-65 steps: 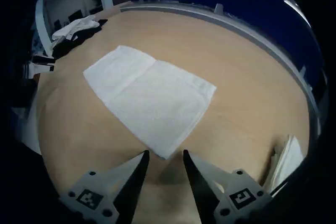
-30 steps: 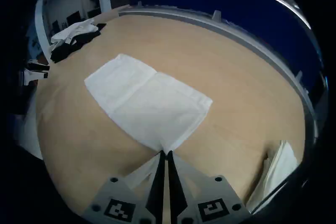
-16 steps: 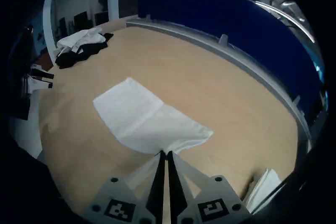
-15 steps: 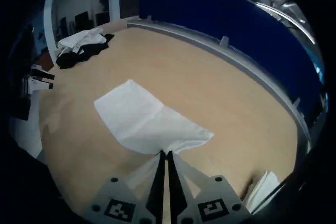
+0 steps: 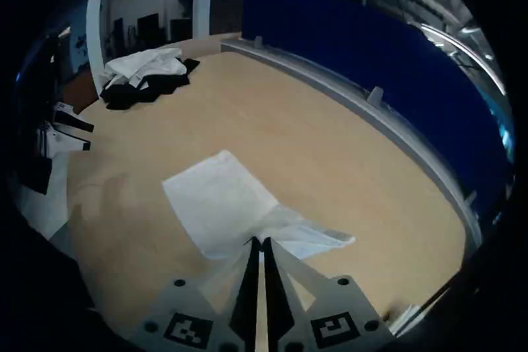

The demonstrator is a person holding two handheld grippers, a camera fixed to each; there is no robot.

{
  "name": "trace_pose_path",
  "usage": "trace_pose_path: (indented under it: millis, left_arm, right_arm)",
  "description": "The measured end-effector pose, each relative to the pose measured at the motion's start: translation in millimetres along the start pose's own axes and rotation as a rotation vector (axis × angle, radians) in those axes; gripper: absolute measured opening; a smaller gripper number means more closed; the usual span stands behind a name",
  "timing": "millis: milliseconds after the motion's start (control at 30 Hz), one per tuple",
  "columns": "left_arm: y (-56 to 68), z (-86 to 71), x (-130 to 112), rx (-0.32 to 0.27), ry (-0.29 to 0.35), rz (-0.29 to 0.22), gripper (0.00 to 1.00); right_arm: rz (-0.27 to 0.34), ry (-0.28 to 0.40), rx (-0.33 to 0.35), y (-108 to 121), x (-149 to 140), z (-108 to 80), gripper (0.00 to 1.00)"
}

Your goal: Fold towel

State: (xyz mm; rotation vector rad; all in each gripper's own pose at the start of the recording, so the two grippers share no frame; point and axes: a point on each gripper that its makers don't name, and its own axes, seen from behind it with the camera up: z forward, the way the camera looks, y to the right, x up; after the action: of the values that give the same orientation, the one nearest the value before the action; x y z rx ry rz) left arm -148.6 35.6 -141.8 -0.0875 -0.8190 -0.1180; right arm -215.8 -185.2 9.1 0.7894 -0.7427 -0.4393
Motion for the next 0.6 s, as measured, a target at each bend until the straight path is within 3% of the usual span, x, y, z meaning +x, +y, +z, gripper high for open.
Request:
trace_pose_path:
  millis: [300, 600]
  left_arm:
    - [-5.5, -12.9, -5.2, 0.032, 0.010, 0.023, 0.92]
    - [-16.9, -26.6, -13.2, 0.064, 0.013, -0.011, 0.92]
  right_arm:
    - [-0.122, 0.016, 0.066, -35.1, 36.5, 25.5, 0.05]
    - [-0.189, 0.010, 0.158, -90.1, 50.6, 65.5, 0.05]
